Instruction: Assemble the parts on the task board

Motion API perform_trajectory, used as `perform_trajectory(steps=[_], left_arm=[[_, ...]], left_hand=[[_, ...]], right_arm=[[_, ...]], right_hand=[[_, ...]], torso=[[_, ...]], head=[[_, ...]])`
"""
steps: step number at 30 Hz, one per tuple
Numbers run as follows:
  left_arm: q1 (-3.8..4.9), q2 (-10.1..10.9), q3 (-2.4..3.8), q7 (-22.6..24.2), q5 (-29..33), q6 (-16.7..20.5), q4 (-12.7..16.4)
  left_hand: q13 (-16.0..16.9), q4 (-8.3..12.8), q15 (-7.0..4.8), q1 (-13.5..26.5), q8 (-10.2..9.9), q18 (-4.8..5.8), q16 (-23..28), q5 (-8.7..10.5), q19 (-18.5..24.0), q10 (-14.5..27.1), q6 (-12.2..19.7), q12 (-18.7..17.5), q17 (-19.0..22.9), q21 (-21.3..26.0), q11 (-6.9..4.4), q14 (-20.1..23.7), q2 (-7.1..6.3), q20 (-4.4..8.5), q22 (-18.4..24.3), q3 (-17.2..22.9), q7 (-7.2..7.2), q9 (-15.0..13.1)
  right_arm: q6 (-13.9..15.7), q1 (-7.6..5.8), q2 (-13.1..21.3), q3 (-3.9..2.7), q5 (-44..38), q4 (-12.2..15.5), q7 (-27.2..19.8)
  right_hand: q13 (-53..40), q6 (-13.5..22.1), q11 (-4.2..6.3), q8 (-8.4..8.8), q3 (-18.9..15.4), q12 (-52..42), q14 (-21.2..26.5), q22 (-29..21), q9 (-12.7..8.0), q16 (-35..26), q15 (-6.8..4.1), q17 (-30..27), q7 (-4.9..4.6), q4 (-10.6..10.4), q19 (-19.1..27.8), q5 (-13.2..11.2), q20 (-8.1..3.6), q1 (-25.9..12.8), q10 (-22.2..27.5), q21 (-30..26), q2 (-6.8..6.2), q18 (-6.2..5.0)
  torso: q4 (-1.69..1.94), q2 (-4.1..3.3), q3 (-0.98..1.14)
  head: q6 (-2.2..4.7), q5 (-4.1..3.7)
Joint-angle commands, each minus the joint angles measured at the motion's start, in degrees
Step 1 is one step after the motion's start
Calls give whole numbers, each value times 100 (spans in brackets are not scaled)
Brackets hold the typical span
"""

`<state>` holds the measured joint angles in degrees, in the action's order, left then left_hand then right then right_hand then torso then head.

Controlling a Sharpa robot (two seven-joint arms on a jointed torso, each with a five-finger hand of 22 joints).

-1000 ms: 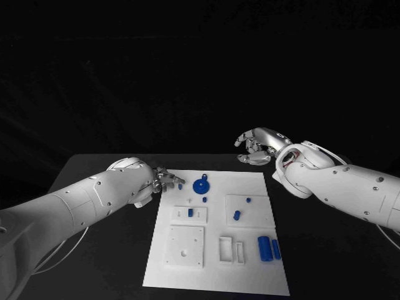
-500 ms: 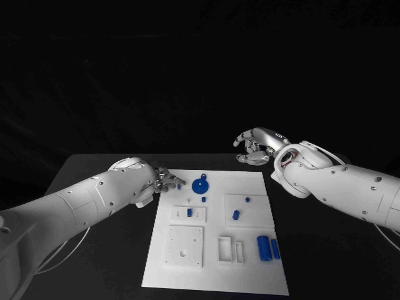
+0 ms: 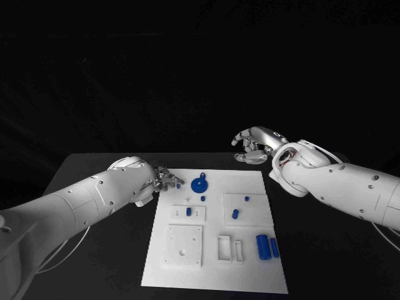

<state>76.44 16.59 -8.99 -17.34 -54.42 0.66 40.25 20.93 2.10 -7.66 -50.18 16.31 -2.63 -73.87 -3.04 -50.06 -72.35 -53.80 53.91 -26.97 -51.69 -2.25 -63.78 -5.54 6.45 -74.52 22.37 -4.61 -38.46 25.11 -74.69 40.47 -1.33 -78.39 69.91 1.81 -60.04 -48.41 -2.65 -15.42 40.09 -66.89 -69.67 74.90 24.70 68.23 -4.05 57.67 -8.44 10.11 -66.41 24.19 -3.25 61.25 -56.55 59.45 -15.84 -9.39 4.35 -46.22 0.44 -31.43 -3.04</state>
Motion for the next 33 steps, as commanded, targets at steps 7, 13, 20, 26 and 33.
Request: perform_trajectory(steps=[7, 13, 20, 26, 33], left_arm=[[-30, -99, -2, 79, 76, -82, -94], [-31, -111, -7, 96, 104, -100, -142], [-35, -144, -12, 107, 120, -151, -174], [-57, -169, -15, 111, 121, -180, -224], [-71, -174, -16, 120, 121, -198, -254]], left_hand=[[12, 63, -26, -52, -4, 91, 29, -12, 16, -13, -84, -26, -17, 45, 22, 10, 200, 655, -19, -87, 13, 24], [13, 103, -25, -83, -8, 94, 33, -12, 16, -13, -84, -33, -19, 54, 23, 11, 240, 655, -25, -114, 13, 36], [16, 187, -30, -162, 11, 98, 34, -13, 5, -30, -126, -38, -26, 65, 17, 3, 341, 658, -39, -139, 21, 47], [20, 364, -36, -339, 36, 107, 33, -29, -8, -57, -175, -46, -35, 80, 8, -10, 505, 662, -61, -129, 30, 61], [22, 609, -30, -508, 44, 129, 32, -220, -32, -95, -199, -59, -45, 92, 11, -31, 681, 657, -89, -94, 28, 87]], right_arm=[[-3, -4, -12, -5, -14, 9, -28], [-3, -4, -19, -5, -14, 0, -28], [-4, -4, -36, -5, -14, -3, -30], [-7, -4, -38, -5, -14, 12, -31], [-8, -4, -43, -5, -14, 6, -31]], right_hand=[[10, -21, 5, -18, -15, -28, 0, 98, -6, -19, 37, -8, -65, -7, -45, 38, -5, -32, 35, -22, 0, -561], [11, -22, 5, -19, -15, -28, 0, 98, -6, -18, 36, -8, -65, -8, -46, 38, -5, -34, 35, -22, 0, -561], [12, -23, 5, -19, -15, -29, -1, 98, -6, -18, 36, -8, -64, -8, -46, 39, -6, -35, 35, -21, 0, -561], [13, -23, 5, -20, -15, -30, -1, 98, -6, -18, 36, -8, -64, -8, -47, 39, -6, -36, 35, -21, 1, -561], [14, -24, 5, -20, -16, -31, -1, 98, -7, -18, 36, -8, -64, -9, -47, 40, -6, -39, 35, -21, 0, -561]], torso=[[-7, -2, 0], [-4, 1, 2], [0, 1, 1], [-5, 0, -4], [-1, 1, -5]], head=[[-17, -8], [-22, -21], [-19, -27], [-26, -22], [-28, -29]])
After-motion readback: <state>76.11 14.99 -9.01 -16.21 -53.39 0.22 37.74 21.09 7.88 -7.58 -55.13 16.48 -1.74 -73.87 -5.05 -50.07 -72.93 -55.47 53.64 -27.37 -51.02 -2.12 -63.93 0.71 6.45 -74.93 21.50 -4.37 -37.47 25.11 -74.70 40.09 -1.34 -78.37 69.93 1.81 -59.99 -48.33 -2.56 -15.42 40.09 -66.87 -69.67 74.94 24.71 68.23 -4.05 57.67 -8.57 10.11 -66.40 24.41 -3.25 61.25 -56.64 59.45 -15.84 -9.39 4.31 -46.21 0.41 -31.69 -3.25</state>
